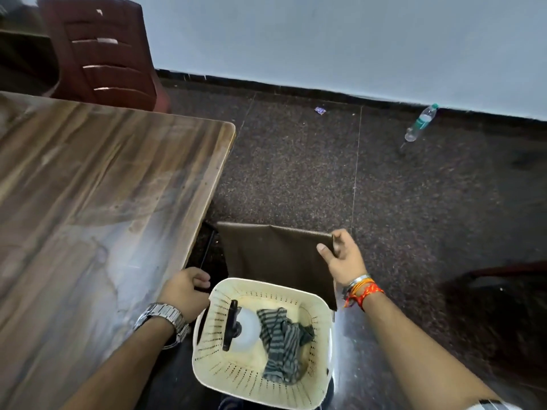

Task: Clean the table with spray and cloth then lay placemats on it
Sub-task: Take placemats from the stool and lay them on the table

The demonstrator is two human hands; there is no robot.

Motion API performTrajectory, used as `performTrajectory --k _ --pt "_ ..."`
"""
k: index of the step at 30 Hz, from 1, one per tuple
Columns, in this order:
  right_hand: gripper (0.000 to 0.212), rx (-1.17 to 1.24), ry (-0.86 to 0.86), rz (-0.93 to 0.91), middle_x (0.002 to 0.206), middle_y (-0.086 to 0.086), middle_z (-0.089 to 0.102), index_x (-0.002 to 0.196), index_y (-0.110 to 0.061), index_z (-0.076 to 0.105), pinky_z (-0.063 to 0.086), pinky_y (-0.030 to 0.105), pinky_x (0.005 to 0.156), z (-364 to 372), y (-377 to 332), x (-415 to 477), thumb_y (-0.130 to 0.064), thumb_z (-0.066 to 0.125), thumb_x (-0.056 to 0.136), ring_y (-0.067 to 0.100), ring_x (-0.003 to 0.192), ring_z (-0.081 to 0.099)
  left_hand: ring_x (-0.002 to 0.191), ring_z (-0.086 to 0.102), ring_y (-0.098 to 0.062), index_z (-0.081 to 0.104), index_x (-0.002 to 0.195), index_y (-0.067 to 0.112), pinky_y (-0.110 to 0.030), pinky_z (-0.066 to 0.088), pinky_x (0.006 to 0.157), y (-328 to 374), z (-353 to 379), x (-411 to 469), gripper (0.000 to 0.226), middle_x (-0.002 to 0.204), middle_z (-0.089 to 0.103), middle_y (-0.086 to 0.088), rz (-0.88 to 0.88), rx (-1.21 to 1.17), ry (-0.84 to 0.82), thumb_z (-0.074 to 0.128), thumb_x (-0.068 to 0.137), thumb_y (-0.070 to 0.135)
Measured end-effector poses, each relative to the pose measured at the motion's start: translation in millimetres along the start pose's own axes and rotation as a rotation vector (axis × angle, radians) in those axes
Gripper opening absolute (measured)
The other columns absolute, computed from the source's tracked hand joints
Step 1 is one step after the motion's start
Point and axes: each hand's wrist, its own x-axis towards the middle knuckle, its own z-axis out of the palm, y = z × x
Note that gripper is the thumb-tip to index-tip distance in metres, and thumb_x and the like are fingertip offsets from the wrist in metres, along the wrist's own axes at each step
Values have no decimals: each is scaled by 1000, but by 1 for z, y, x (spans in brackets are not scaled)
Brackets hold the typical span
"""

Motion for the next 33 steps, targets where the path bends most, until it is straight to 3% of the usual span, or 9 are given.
performTrajectory --k 4,7,9,14,19,23,25,28,33 --pt "28 81 118 -220 57 -16 46 81 -15 50 36 8 58 1 -108 -14 2 71 81 -5 53 44 93 67 -19 66 103 12 -22 45 74 24 -29 -14 30 101 73 -3 46 -185 45 81 77 4" --pt "27 140 127 -342 62 -13 58 79 -14 53 44 11 61 15 -187 -39 -1 77 75 -5 59 56 83 61 -6 58 123 15 -22 40 83 40 -58 -27 51 114 65 2 175 -297 115 83 80 30" --pt "32 181 119 -419 59 -15 60 73 -16 52 46 12 60 31 -234 -60 -2 81 71 -4 59 58 94 59 -9 49 138 15 -24 38 89 43 -85 -37 70 124 57 4 219 -401 156 78 82 47" --pt "49 366 132 -596 50 -19 50 63 -14 40 43 9 57 64 -317 -107 11 82 57 -7 55 54 122 57 -24 50 135 23 -50 41 110 24 -176 -46 100 122 59 6 193 -759 184 53 59 88" --pt "57 364 51 -718 48 -16 43 58 -15 34 38 11 52 109 -358 -150 -11 91 49 -2 48 38 120 55 -23 48 141 18 -43 39 95 -7 -238 -75 72 132 58 3 143 -872 48 42 92 71" --pt "65 363 -69 -805 52 -8 39 53 -23 32 36 22 48 145 -374 -180 -43 93 42 9 51 34 79 55 -11 59 98 16 -29 40 64 -46 -245 -98 53 101 59 0 53 -887 -24 40 96 66" --pt "67 364 -150 -863 51 -14 37 55 -27 30 34 18 49 162 -377 -194 -40 94 39 6 50 32 71 52 -13 59 94 17 -29 37 65 -70 -242 -110 58 84 58 2 -16 -912 -31 42 92 72" --pt "70 384 -223 -907 50 -13 35 56 -27 28 31 19 46 184 -377 -213 -35 95 39 4 49 29 76 57 -18 62 115 12 -33 41 73 -104 -235 -113 76 91 63 -3 -96 -924 -34 45 84 80" --pt "77 390 -275 -957 49 14 26 58 -20 21 27 35 40 221 -391 -230 -52 90 45 22 47 24 72 54 -16 59 105 14 -28 37 62 -137 -249 -123 64 99 61 -6 -119 -1001 -67 45 89 74"
